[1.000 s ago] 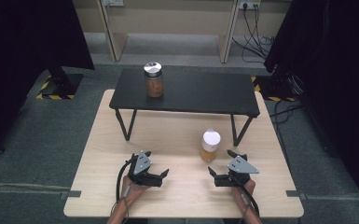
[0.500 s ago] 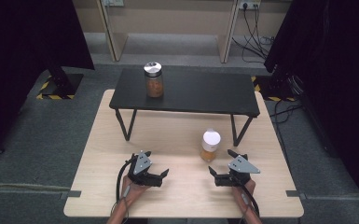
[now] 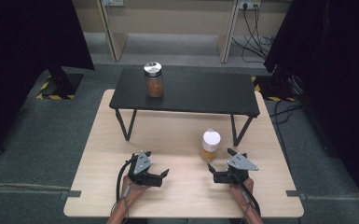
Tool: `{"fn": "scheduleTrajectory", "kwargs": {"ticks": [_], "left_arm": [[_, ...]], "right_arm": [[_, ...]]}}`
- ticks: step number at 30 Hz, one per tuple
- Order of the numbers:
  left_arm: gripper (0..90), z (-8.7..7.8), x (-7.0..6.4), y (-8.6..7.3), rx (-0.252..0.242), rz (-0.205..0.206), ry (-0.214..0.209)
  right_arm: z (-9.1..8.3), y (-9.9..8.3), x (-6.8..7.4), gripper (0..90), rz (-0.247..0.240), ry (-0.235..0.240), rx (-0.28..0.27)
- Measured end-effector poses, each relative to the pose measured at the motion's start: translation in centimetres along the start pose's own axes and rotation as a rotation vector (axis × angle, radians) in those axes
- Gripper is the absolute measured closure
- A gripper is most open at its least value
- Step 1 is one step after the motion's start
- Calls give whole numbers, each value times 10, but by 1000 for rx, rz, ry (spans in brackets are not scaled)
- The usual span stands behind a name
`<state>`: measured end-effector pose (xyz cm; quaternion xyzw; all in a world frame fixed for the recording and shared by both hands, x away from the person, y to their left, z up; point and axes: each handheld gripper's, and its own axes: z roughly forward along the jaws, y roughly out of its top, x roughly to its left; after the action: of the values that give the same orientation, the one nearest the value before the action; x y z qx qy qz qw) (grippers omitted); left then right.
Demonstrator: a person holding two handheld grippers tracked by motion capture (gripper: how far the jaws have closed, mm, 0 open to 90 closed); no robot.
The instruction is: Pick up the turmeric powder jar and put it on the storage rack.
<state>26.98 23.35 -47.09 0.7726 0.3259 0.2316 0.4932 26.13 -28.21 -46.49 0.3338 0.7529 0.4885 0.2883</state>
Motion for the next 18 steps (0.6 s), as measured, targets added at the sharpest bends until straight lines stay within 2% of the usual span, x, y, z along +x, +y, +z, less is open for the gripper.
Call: {"fn": "scheduleTrajectory", "kwargs": {"ticks": [4,6,9,11,15,18], "left_arm": [[9,0,0,0,1,1,1],[9,0,-1,0,1,2,2],[9,0,0,0,1,2,1],[9,0,-1,0,2,3,2],[9,0,-1,0,2,4,3],[10,0,-1,1,3,5,4]], "right_arm": [[2,2,3,6,3,1,-25],[3,2,5,6,13,-14,-47],[5,1,7,6,73,-37,-74],[7,2,10,6,94,-62,-77],[10,4,6,6,97,-69,-66],[9,9,0,6,77,-49,-61]]}}
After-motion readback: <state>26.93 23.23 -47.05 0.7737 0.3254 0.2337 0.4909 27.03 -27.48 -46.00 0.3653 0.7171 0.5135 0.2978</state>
